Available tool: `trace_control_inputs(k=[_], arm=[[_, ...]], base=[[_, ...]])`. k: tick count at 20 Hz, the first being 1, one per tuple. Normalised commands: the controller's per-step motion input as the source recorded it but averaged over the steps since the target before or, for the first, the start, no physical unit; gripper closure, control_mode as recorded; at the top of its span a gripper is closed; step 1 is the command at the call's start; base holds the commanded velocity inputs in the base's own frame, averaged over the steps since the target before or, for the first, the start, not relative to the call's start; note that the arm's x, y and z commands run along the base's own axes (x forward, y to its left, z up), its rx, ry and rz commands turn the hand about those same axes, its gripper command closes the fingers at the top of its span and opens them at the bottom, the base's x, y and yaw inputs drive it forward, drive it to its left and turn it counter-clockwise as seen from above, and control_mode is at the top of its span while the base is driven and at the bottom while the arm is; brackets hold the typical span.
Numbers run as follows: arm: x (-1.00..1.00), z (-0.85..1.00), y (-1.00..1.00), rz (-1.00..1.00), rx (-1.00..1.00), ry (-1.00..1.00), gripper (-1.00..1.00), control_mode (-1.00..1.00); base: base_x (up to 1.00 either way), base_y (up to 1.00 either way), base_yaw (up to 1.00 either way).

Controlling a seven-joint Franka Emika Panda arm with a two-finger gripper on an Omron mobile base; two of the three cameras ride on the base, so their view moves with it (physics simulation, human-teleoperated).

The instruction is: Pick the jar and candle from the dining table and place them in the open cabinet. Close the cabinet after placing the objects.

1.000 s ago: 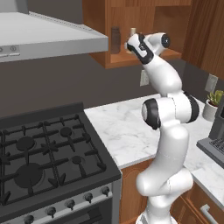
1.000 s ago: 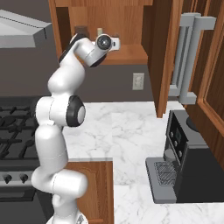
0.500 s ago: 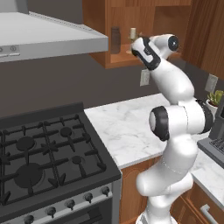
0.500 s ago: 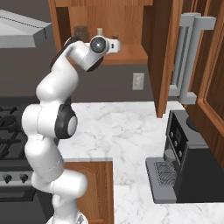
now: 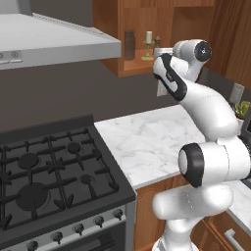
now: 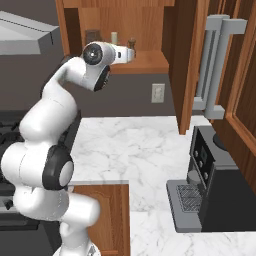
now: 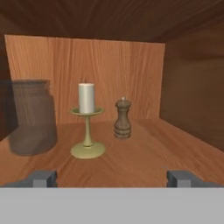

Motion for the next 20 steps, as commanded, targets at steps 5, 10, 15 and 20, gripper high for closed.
trace_control_inputs(k=[5,10,15,20], arm=[[-0.8,0.11,0.01,-0.19,0.0,0.0,-1.0,-1.0],[-0.78,0.03,0.01,-0.19,0.0,0.03,-1.0,-1.0],[-0.69,0.0,0.11,-0.04,0.0,0.04,-1.0,-1.0],[-0.73,0.0,0.0,0.0,0.0,0.02,-1.0,-1.0]], base=[[0.0,0.0,0.0],[0.0,0.0,0.0],[0.0,0.0,0.0],[0.0,0.0,0.0]])
